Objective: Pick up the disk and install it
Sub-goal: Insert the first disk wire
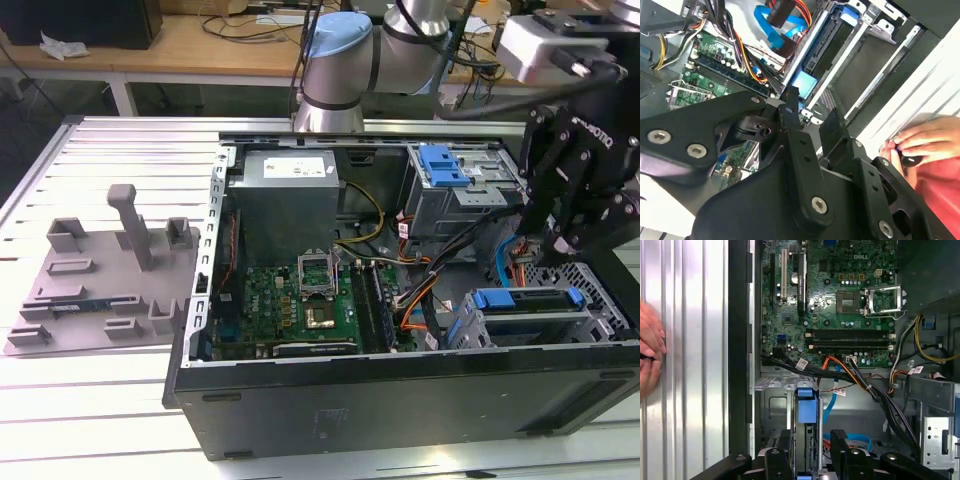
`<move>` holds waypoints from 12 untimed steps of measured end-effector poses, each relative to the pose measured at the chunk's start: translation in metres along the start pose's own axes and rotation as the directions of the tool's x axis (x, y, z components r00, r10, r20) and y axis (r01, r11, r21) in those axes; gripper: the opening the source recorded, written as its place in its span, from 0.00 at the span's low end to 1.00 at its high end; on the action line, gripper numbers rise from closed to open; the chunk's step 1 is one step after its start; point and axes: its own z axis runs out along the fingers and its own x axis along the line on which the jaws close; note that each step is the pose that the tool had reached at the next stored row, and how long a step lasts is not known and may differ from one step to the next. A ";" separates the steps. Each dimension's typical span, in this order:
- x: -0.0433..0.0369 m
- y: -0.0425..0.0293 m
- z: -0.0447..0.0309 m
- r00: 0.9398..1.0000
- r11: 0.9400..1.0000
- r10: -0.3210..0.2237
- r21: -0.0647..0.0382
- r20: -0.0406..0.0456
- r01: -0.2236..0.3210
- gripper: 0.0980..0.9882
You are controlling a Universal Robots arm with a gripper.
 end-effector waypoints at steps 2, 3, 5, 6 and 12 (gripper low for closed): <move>-0.0170 -0.0002 -0.0007 0.990 1.000 -0.001 -0.002 -0.139 0.001 0.39; -0.0188 -0.0002 -0.0007 0.987 1.000 -0.001 -0.002 -0.160 0.001 0.39; -0.0272 -0.0003 -0.0010 0.970 1.000 -0.002 -0.003 -0.242 0.001 0.39; -0.0322 -0.0004 -0.0012 0.963 1.000 -0.002 -0.004 -0.269 0.001 0.39; -0.0693 -0.0009 -0.0023 0.959 1.000 -0.002 -0.004 -0.283 0.001 0.39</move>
